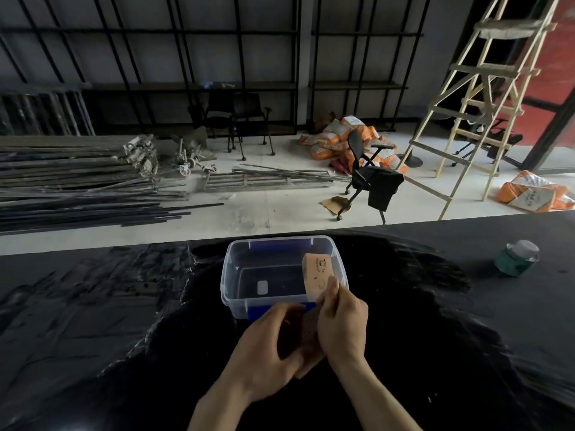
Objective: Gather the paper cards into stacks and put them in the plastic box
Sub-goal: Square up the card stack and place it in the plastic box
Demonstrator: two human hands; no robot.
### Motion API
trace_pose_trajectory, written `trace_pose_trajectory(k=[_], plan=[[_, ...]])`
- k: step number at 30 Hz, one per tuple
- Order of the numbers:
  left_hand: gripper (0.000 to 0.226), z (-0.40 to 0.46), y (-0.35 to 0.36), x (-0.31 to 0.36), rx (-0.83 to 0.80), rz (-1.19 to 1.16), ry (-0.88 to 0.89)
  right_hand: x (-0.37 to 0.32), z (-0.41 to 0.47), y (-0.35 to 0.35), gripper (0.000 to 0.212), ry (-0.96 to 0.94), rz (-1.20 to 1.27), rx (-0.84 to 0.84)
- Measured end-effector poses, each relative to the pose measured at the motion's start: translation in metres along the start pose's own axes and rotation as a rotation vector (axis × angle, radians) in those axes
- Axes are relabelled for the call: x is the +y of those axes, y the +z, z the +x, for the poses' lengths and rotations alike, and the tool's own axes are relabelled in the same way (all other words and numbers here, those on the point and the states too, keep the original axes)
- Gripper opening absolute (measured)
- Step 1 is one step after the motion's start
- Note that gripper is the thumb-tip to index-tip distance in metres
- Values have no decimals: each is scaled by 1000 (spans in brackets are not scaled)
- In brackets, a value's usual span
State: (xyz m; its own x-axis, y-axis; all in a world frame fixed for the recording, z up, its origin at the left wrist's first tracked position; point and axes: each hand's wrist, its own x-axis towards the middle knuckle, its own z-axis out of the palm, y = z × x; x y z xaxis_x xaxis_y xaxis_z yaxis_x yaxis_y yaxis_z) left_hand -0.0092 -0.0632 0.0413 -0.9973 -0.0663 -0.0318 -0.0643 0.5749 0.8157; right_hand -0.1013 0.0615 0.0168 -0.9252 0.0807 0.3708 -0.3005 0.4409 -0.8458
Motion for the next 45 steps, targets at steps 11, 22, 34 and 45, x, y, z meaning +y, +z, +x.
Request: trace_pose_trajectory(k=[11,22,34,45], plan=[[41,7,-11,21,107,-60,-49,-34,19,-31,22,-84,65,-134],[35,18,-25,15,283,-745,-283,-31,2,-46,37,294,524,-644],[12,29,-57,7,568,-693,-376,-2,13,-4,58,-354,-504,-702],[34,53,-52,-6,489,-606,-474,18,-33,-16,60,-577,-574,-636]])
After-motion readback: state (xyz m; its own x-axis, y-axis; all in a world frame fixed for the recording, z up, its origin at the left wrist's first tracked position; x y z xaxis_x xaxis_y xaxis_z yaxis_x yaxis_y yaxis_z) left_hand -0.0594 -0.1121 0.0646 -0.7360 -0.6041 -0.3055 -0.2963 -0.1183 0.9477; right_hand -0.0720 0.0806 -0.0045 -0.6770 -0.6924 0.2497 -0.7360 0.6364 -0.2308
